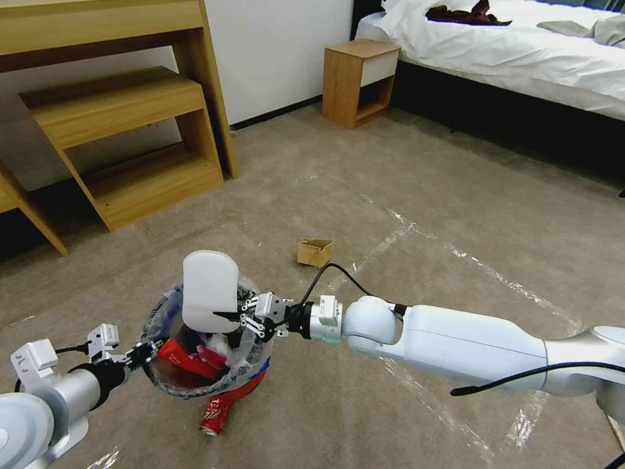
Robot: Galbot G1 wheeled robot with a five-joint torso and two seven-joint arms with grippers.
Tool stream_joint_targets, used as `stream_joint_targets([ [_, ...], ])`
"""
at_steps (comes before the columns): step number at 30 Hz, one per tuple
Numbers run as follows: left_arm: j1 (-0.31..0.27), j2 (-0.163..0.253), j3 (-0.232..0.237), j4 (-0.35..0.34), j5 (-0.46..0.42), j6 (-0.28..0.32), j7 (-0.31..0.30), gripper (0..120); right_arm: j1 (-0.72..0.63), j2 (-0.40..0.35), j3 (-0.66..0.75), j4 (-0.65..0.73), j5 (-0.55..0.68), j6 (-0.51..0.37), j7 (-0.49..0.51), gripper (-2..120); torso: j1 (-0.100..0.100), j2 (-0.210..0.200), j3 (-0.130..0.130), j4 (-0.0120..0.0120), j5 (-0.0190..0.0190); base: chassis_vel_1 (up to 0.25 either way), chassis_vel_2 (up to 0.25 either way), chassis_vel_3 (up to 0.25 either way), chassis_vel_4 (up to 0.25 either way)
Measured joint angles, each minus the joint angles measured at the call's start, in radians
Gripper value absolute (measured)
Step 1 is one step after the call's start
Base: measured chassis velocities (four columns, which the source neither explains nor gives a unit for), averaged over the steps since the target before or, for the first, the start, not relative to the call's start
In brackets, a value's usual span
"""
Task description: Pick up the trash bin and place the garbage on the floor into it.
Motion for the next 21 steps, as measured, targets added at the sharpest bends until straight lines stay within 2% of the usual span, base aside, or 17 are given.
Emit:
stream_joint_targets([
  [11, 0.007, 0.0, -0.01, -0.005, 0.002, 0.0, 0.003, 0, 0.015, 0.025, -0.027, -0.047, 0.0, 0.015, -0.016, 0, 0.0, 0.0, 0.0, 0.0001, 0.0, 0.0, 0.0, 0.0, 0.0],
  [21, 0.002, -0.001, -0.009, -0.001, 0.01, 0.0, 0.016, 0, 0.015, 0.025, -0.029, -0.029, 0.002, 0.017, 0.003, 0, 0.0, 0.0, 0.0, 0.0001, 0.0, 0.0, 0.0, 0.0, 0.0],
])
